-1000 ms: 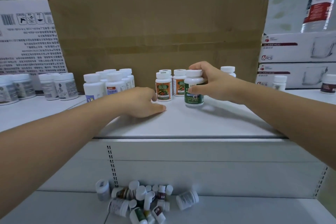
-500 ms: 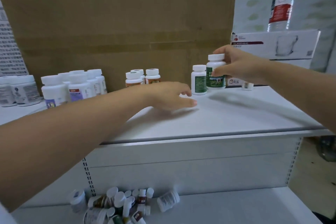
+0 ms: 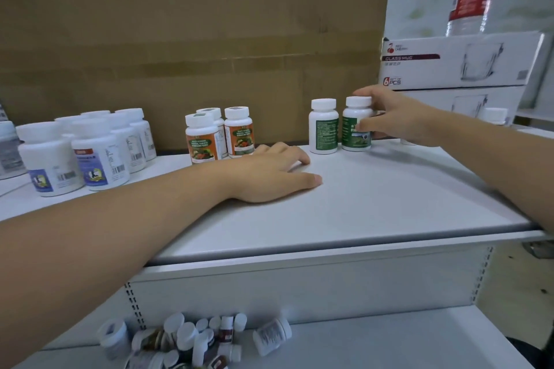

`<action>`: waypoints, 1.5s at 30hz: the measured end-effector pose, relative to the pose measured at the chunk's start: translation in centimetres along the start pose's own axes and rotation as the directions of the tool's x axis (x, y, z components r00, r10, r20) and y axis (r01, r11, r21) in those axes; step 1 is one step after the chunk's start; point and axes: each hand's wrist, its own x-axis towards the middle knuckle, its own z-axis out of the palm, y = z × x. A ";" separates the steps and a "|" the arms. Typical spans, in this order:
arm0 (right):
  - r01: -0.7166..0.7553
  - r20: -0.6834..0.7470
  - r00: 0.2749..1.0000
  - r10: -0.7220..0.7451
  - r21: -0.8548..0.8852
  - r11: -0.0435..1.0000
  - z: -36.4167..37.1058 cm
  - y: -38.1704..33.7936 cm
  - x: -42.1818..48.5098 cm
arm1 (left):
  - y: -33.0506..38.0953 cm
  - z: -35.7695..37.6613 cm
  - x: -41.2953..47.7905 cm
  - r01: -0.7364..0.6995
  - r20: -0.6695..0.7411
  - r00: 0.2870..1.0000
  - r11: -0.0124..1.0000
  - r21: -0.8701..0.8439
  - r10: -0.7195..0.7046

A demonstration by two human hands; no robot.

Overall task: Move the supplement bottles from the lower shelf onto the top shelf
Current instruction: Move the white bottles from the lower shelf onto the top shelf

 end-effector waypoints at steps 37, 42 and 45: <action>0.062 -0.263 0.942 -0.207 -0.470 0.880 23.2 -12.8 -31.3 | -13.4 5.3 -34.2 -0.013 -0.638 0.768 0.996 0.083 0.063; 0.080 -0.261 0.951 -0.167 -0.311 0.947 31.9 -11.0 -34.4 | -16.6 12.0 -39.3 0.060 -0.667 0.730 0.985 -0.161 -0.153; 0.066 -0.249 0.962 -0.113 -0.189 0.980 36.9 -9.5 -35.0 | -19.0 15.6 -40.6 0.143 -0.597 0.755 0.956 -0.256 -0.273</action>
